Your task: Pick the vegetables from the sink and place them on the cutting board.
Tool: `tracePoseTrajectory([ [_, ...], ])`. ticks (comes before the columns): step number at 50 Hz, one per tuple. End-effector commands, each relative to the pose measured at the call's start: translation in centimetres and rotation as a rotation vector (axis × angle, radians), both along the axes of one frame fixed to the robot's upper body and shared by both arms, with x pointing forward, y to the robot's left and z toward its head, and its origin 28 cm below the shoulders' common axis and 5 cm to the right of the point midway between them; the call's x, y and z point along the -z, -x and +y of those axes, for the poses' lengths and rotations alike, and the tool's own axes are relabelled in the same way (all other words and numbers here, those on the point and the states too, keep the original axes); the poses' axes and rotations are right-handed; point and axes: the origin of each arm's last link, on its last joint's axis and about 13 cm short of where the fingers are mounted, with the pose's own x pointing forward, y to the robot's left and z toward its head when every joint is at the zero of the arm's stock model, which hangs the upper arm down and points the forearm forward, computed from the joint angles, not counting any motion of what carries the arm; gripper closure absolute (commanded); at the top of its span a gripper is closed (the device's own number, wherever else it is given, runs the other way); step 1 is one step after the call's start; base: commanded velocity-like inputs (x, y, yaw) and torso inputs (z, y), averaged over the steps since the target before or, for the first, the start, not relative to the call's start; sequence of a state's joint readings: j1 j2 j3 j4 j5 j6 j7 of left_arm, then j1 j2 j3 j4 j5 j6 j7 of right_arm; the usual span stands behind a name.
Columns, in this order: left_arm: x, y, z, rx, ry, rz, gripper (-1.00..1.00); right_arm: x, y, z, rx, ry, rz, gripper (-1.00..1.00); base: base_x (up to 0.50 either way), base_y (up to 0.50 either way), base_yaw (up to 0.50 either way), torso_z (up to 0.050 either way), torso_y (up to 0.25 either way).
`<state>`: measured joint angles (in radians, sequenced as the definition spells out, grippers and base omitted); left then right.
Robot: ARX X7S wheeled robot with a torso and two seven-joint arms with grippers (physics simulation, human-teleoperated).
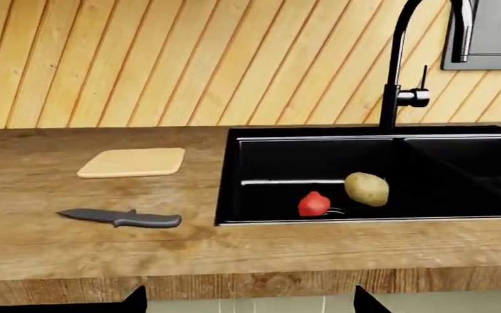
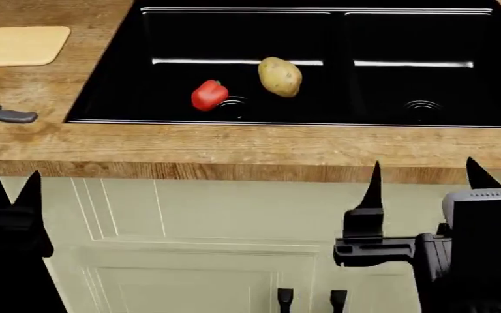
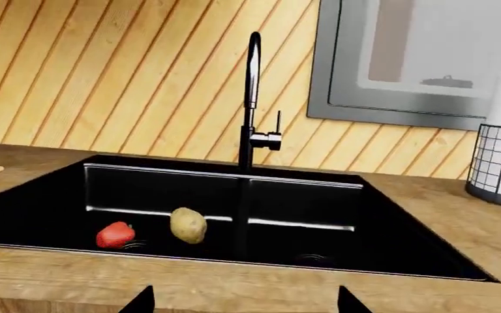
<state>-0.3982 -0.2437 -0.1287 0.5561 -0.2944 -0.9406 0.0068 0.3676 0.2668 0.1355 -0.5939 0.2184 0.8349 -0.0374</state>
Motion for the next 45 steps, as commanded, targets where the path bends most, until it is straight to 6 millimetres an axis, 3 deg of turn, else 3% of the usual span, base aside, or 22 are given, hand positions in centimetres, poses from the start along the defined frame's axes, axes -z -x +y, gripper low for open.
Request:
tracePoseTrajectory([
  [1,-7.9,0.4,3.0,-0.018,-0.029,-0.028,-1.00,-8.5,2.2,-3.9,0.000,0.018,-0.069,-1.00,0.00,0.00,0.00,0.000,0.000],
  [7,-7.9,-0.3,4.3,-0.076,-0.058,0.004,-1.00,-8.7,2.7,-4.6,0.005,0.023,-0.045,-1.00,0.00,0.00,0.00,0.032,0.000],
  [11,-8.9,0.0,4.3,-0.059,-0.023,-0.007,-1.00,-8.3,2.4,-4.7,0.007,0.024,-0.021,-1.00,0.00,0.00,0.00,0.050,0.000],
  [16,-8.3,-0.9,4.4,-0.049,-0.019,0.032,-1.00,-7.9,2.1,-4.5,-0.002,0.029,-0.001,-1.00,0.00,0.00,0.00,0.050,0.000],
  [20,-8.9,-1.1,4.9,-0.033,-0.030,0.044,-1.00,-8.9,2.2,-5.0,0.007,0.056,0.006,-1.00,0.00,0.00,0.00,0.050,0.000],
  [28,-11.0,-1.2,5.1,-0.013,-0.054,0.038,-1.00,-8.8,2.1,-5.6,0.008,0.037,0.032,-1.00,0.00,0.00,0.00,0.050,0.000],
  [45,-10.2,-1.3,5.3,0.012,-0.039,0.100,-1.00,-8.7,1.6,-6.0,0.018,-0.005,0.084,-1.00,0.00,0.00,0.00,0.049,0.000],
])
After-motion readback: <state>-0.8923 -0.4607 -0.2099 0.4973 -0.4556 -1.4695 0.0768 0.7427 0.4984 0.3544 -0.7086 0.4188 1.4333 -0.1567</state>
